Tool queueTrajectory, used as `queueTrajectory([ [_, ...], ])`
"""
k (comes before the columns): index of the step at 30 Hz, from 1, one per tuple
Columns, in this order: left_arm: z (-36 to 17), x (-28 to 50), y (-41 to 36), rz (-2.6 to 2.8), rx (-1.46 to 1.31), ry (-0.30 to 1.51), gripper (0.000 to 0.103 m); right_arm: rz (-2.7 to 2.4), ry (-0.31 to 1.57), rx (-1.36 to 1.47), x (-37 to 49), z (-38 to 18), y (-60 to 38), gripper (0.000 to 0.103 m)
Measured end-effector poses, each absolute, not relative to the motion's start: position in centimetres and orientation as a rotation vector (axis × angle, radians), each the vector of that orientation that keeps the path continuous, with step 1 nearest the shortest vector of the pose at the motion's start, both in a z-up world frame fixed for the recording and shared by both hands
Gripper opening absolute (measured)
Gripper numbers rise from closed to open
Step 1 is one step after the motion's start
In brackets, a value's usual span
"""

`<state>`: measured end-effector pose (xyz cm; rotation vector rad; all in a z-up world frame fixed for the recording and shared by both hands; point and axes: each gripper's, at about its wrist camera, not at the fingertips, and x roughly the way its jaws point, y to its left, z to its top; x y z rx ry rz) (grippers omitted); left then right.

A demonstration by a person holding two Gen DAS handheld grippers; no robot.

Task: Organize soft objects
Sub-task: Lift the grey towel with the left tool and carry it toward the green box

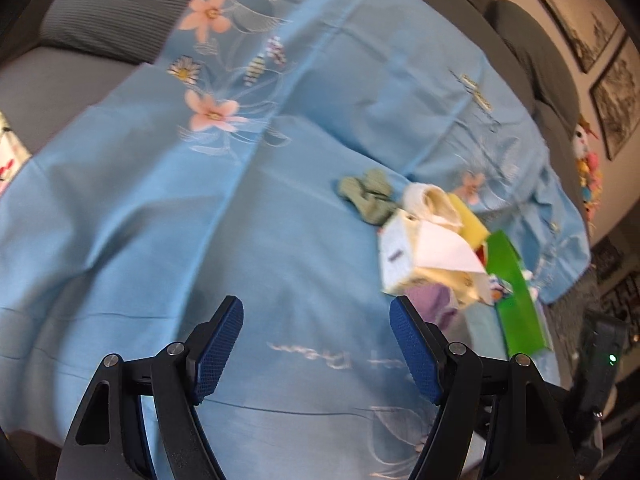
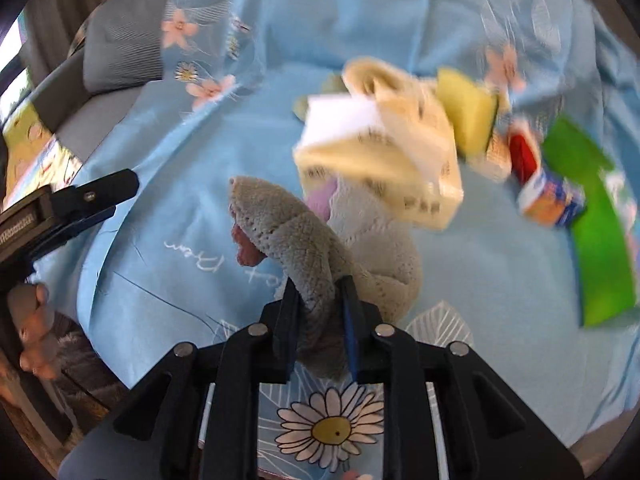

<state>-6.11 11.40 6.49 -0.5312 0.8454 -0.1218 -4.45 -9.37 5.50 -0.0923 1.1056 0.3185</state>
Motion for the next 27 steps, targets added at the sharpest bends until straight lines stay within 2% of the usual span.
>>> queueTrajectory([
  [4,6.1,-5.7,10.0,-0.173,-0.531,0.881,0.076,0.308,1.067,-0.044,-5.3,7.3,-10.8,0.075],
  [7,5.9,-5.6,8.4,-0.237,-0.53,0.898,0.076,0.303,0.999,-0.023,-6.1,9.0,-12.0,0.078],
  [10,5.8,-5.6,6.4,-0.307,-0.508,0.933,0.076,0.287,0.976,0.05,-5.7,9.7,-13.8,0.087],
  [19,5.7,-6.8,2.0,-0.422,-0.412,0.986,0.076,0.371,1.032,0.211,-0.2,8.7,-13.1,0.086],
  [21,5.2,-6.7,1.4,-0.433,-0.397,1.005,0.064,0.382,1.049,0.196,0.4,7.9,-12.7,0.08],
  [23,4.0,-6.2,0.8,-0.436,-0.413,1.049,0.051,0.406,1.085,0.162,0.6,6.5,-12.3,0.069],
  [24,3.5,-6.0,0.7,-0.435,-0.425,1.068,0.048,0.413,1.098,0.159,0.8,6.0,-12.3,0.067],
  [26,2.5,-5.2,0.5,-0.419,-0.442,1.095,0.037,0.444,1.136,0.164,1.0,4.8,-12.0,0.061],
  [27,2.2,-4.9,0.5,-0.407,-0.453,1.092,0.036,0.464,1.145,0.176,1.2,4.5,-12.1,0.061],
])
